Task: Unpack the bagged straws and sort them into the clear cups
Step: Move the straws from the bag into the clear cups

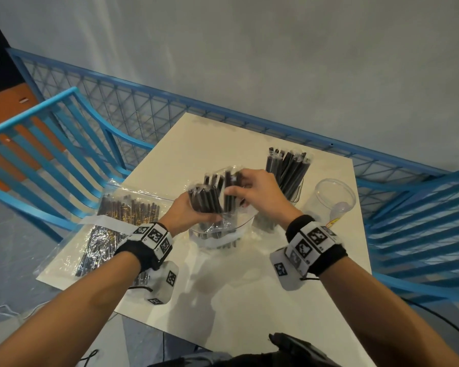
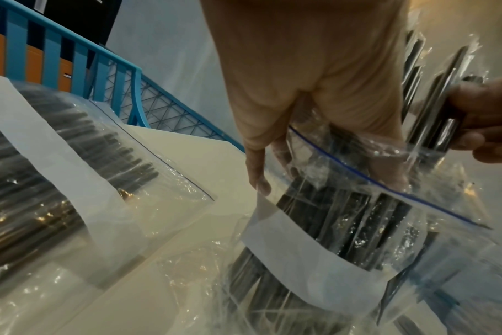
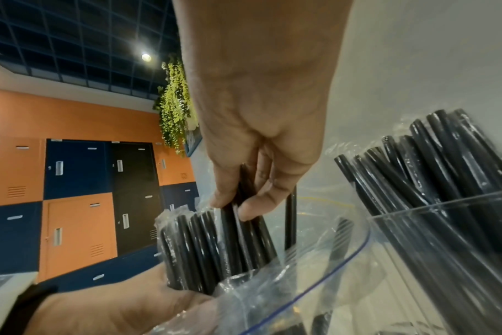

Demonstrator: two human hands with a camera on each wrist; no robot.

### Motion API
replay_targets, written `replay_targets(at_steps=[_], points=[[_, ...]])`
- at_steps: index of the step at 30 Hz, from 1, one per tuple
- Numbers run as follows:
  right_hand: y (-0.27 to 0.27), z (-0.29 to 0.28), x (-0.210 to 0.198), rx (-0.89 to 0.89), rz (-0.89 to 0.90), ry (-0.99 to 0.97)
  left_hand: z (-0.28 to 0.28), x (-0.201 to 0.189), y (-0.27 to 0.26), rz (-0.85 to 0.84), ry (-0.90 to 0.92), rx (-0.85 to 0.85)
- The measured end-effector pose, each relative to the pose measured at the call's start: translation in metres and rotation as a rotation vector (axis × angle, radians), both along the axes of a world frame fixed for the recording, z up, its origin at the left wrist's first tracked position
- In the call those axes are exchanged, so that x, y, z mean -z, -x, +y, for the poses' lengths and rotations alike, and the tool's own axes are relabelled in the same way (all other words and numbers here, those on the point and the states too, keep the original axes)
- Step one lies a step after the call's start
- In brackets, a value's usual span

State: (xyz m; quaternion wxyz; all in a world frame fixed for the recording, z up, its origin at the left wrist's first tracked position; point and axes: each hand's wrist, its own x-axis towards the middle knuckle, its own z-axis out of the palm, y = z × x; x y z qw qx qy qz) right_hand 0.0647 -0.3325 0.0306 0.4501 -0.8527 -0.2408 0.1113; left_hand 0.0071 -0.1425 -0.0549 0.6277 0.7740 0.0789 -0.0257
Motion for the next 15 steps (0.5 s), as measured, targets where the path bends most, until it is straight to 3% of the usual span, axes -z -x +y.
replay_targets(at_steps=[8,11,15], points=[[-0.004,-0.010,-0.014,0.081,-0.049,-0.027,0.001,-0.004,0.003,0.009,-0.004,-0.013],[-0.014,-0.022,-0.058,0.140,-0.187,-0.063,0.003,-0.003,0.005,0.028,-0.005,-0.009],[-0.028,-0.051,-0.133,0.244,-0.384,-0.285,0.006,0.000,0.007,0.053,-0.003,-0.013]])
